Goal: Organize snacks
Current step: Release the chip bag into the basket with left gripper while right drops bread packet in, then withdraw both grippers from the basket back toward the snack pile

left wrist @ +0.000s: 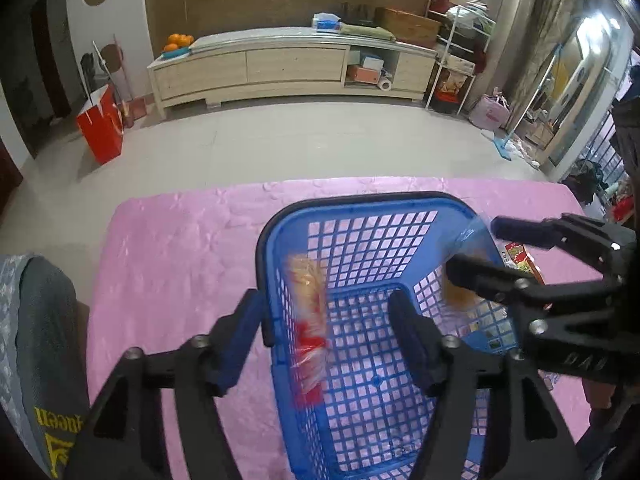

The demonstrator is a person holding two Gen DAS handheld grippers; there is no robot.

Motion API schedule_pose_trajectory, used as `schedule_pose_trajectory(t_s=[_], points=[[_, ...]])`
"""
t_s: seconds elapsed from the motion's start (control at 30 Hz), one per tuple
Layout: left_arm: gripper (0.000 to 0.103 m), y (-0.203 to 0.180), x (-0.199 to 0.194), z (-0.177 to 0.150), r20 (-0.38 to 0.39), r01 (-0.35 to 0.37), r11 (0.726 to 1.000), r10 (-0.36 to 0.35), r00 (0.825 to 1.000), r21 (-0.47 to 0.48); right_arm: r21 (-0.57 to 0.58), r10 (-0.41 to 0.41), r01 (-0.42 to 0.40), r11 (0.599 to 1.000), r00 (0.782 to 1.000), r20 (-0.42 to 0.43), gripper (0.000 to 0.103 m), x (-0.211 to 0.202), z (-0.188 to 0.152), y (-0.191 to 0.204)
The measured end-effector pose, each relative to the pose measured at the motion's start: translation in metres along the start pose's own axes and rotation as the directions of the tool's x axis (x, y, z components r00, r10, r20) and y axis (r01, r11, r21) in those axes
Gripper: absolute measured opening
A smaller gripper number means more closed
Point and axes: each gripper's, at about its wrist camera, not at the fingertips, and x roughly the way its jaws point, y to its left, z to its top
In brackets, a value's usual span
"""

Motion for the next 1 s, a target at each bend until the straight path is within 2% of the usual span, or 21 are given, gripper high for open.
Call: schedule_pose_trajectory(t_s=[0.07,0.27,0.53,0.77,0.93,1.0], points=[[0.067,0.001,-0.003,-0.004,0.003,0.006,1.0,-0.006,1.0,0.005,0.008,0.015,-0.015,1.0,1.0,-0.006,0.081,-0.002,-0.002,-0.005],[0.067,-0.004,-0.021,-0.012,0.018,0.007,1.0,-0.008,1.0,0.003,0.022,0.0,0.0,1.0,1.0,-0.009,0.081,-0.017,-0.01,-0.008],[0.067,-0.033,-0.076,-0.029,0.079,0.016,0.999,-0.018,0.997,0.029,0.058,0.004,-0.005,0.998,1.0,0.025,0.081,-0.077,-0.037,-0.016],[0.072,-0.074,-0.117,-0.049,0.13,0.03,0.998,-0.038,0.991,0.061,0.095,-0.023,0.016,0.995,0.997,0.074,0.081,-0.138,-0.073,-0.034],[0.072,-0.113,-0.124,-0.066,0.133,0.034,0.993,-0.049,0.99,0.114,0.123,-0.053,0.042,0.992,0.994,0.095,0.081,-0.171,-0.104,-0.053],[0.077,-0.128,-0.121,-0.072,0.126,0.04,0.992,-0.055,0.991,0.118,0.133,-0.067,0.054,0.99,0.993,0.096,0.081,-0.177,-0.113,-0.061]])
